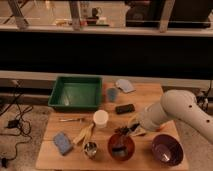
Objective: Wipe red bowl with brush
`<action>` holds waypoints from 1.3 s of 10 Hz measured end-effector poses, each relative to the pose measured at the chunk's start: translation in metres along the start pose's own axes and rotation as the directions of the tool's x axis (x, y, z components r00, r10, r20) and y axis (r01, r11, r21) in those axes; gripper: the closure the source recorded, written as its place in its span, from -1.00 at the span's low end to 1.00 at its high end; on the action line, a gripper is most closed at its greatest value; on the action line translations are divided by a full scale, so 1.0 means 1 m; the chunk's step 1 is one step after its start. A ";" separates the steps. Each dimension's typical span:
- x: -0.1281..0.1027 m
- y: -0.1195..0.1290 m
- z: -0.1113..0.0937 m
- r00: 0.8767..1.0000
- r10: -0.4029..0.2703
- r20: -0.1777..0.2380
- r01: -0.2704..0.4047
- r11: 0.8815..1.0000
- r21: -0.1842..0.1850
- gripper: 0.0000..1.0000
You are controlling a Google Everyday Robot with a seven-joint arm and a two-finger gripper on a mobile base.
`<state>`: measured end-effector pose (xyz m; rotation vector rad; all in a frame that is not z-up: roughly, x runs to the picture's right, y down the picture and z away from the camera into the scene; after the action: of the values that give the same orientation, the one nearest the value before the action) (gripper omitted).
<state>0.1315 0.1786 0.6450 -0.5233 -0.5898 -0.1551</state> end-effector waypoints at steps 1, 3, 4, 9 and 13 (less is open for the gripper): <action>0.003 0.005 -0.005 1.000 0.008 -0.005 -0.008 1.000 0.006 0.79; 0.009 0.004 -0.010 1.000 0.018 -0.014 -0.018 1.000 0.012 0.79; 0.019 0.004 -0.014 0.999 0.031 -0.022 -0.031 0.999 0.015 0.79; 0.019 -0.036 -0.004 0.999 0.030 -0.030 -0.029 0.999 0.036 0.79; 0.011 -0.065 -0.006 0.999 0.023 -0.030 -0.021 0.998 0.059 0.79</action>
<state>0.1254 0.1192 0.6747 -0.4693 -0.5565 -0.1242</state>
